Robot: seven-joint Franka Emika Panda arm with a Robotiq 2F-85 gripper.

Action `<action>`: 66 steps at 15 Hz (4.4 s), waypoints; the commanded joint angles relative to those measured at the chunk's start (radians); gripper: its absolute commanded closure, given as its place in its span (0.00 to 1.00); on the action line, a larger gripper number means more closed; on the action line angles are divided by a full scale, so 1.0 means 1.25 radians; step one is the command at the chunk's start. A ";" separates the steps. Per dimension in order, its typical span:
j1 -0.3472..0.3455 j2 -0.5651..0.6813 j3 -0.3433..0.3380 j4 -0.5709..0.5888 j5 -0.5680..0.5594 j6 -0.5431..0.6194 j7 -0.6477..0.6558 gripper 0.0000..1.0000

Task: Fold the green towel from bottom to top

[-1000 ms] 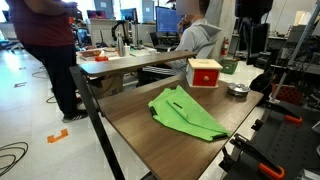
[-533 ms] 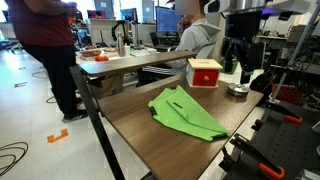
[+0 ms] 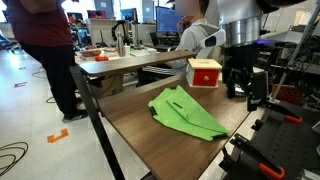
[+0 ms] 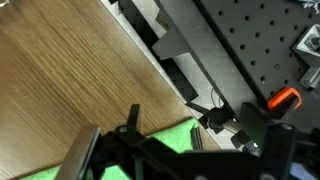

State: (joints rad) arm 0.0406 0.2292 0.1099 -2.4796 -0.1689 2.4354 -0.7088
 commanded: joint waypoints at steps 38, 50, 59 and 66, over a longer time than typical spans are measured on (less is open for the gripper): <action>0.144 0.227 -0.057 0.135 -0.232 0.190 0.384 0.00; 0.143 0.147 -0.074 0.021 -0.273 0.260 0.435 0.00; 0.150 0.207 -0.068 0.092 -0.256 0.233 0.435 0.51; 0.162 0.250 -0.071 0.164 -0.256 0.193 0.447 1.00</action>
State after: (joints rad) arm 0.2287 0.4909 0.0365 -2.3416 -0.4835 2.6983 -0.1701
